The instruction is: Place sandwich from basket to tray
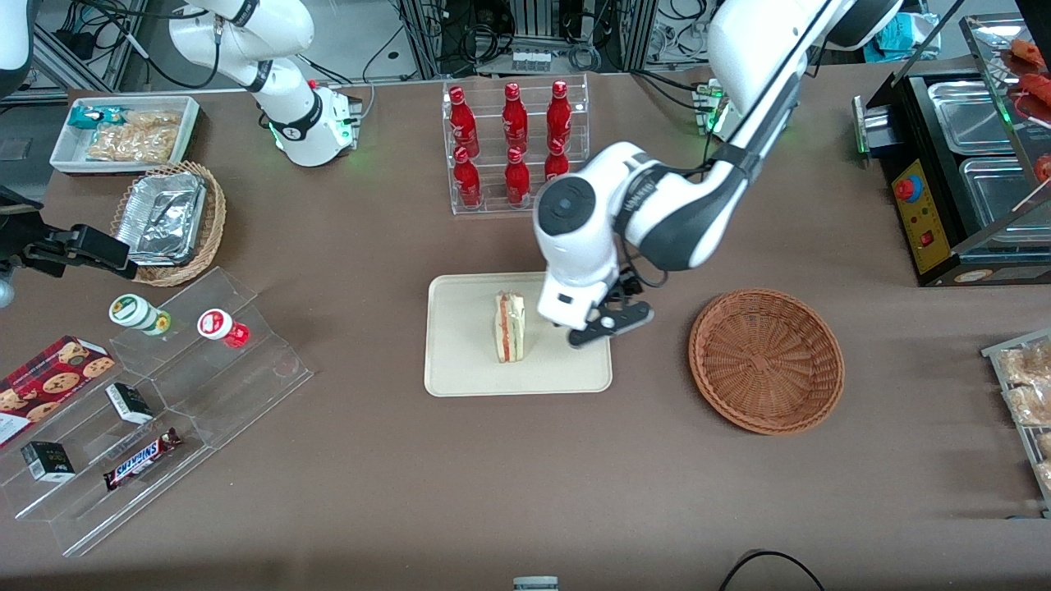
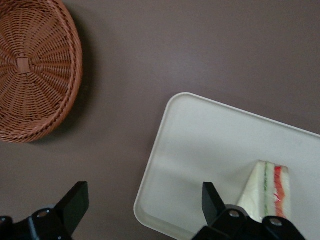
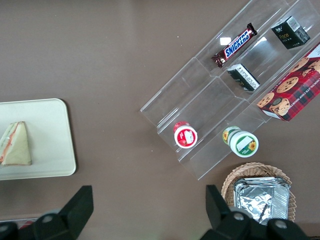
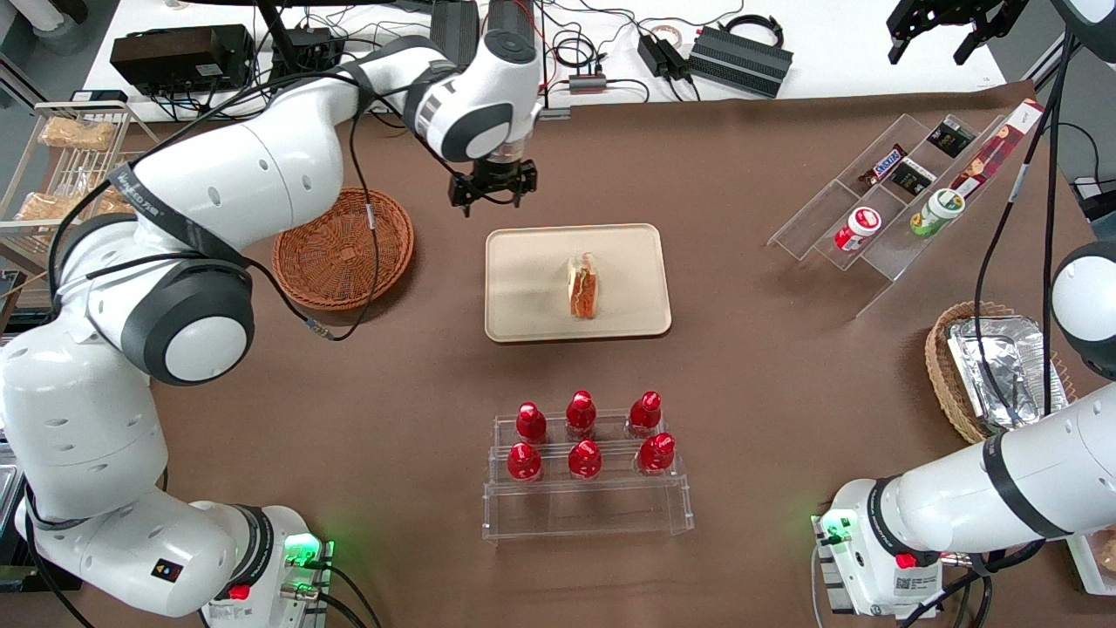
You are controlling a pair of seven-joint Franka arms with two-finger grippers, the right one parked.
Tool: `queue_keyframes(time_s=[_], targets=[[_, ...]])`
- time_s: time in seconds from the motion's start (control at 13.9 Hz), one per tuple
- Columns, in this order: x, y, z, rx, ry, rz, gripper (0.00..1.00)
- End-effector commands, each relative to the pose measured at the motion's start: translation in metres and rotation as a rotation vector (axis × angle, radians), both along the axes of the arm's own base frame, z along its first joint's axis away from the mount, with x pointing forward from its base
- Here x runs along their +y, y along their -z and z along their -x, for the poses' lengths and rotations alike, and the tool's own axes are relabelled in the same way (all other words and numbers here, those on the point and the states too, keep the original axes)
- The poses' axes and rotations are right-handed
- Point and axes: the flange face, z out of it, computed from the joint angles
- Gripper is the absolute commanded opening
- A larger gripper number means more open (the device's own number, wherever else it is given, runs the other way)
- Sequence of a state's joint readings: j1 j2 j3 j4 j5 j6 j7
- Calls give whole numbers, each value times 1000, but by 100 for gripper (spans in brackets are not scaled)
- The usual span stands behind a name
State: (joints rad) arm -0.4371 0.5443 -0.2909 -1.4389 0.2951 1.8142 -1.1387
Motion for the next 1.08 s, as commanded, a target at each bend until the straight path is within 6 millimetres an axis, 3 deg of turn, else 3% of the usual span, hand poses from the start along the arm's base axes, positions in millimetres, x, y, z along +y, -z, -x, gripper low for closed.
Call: queue_keyframes(time_s=[0.0, 0.43, 0.58, 0.72, 0.94, 1.01], targets=[[56, -17, -1, 53, 7, 26, 100], [139, -61, -4, 110, 78, 103, 100], [151, -84, 3, 124, 107, 107, 100], [202, -106, -4, 165, 102, 147, 100], [235, -144, 10, 205, 199, 164, 100], [256, -155, 11, 213, 212, 169, 100]])
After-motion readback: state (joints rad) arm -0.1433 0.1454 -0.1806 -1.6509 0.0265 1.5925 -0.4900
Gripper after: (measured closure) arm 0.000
